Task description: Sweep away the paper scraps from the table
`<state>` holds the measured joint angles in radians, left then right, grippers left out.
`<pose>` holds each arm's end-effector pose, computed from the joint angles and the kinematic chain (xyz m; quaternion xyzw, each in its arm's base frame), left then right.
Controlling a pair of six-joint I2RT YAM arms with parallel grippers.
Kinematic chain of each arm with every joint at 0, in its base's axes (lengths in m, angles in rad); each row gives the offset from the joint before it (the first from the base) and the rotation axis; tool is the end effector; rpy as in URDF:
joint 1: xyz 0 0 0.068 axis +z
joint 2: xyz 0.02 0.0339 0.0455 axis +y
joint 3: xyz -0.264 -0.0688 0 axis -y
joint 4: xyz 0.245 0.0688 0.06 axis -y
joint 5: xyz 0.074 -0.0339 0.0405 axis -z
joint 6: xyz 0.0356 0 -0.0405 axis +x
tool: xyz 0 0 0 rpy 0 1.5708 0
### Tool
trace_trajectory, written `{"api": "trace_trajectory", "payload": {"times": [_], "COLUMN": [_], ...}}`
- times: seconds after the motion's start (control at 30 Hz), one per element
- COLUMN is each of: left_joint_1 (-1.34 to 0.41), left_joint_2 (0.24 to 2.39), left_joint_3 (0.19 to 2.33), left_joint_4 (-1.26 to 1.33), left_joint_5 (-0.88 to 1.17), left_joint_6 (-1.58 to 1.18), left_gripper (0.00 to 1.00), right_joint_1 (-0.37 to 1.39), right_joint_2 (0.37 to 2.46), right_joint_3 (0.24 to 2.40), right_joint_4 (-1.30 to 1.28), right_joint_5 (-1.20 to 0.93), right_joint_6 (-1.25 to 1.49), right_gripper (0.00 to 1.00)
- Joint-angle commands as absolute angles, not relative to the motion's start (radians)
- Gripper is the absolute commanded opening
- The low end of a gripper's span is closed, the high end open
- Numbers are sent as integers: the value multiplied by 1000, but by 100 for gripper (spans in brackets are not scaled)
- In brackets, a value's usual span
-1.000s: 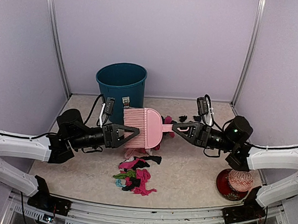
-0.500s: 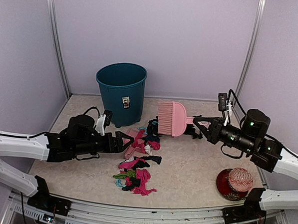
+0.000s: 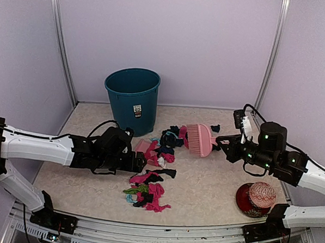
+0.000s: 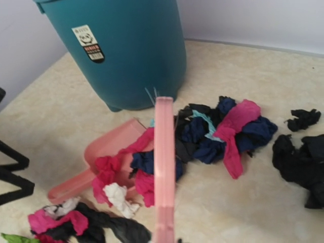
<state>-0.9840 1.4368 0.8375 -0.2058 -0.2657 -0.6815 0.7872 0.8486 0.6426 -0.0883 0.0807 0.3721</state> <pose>0.1717 -0.2413 0.2084 0.0896 0.9164 -0.1912 0.3400 0.1449 0.1413 0.2885 -0.1418 0.7902 0.2990 0.5158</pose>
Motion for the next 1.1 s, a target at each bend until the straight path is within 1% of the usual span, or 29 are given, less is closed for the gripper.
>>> {"api": "trace_trajectory", "payload": {"times": [0.0, 0.1, 0.33, 0.5, 0.67, 0.73, 0.93, 1.07], "left_joint_1": [-994, -993, -1005, -1005, -1005, -1003, -979, -964], "left_joint_2": [1495, 1547, 1668, 1734, 1786, 1799, 1827, 1836], "left_joint_3": [906, 953, 1051, 1098, 1147, 1152, 1153, 1153], "left_joint_4": [-265, -285, -359, -386, -425, -426, -416, -408], "left_joint_5": [-278, -277, -311, -355, -424, -435, -412, -376], "left_joint_6": [-637, -627, -611, -587, -557, -548, -525, -509], "left_gripper": [91, 91, 84, 76, 71, 68, 59, 56], "right_joint_1": [795, 795, 795, 794, 794, 794, 795, 795], "right_joint_2": [861, 870, 845, 826, 812, 809, 810, 814], "right_joint_3": [669, 672, 651, 643, 636, 629, 626, 628], "right_joint_4": [-88, -88, -91, -100, -105, -102, -103, -103], "right_joint_5": [113, 107, 114, 110, 111, 108, 100, 102], "right_joint_6": [344, 344, 349, 354, 358, 360, 364, 364], "right_gripper": [0, 0, 0, 0, 0, 0, 0, 0]}}
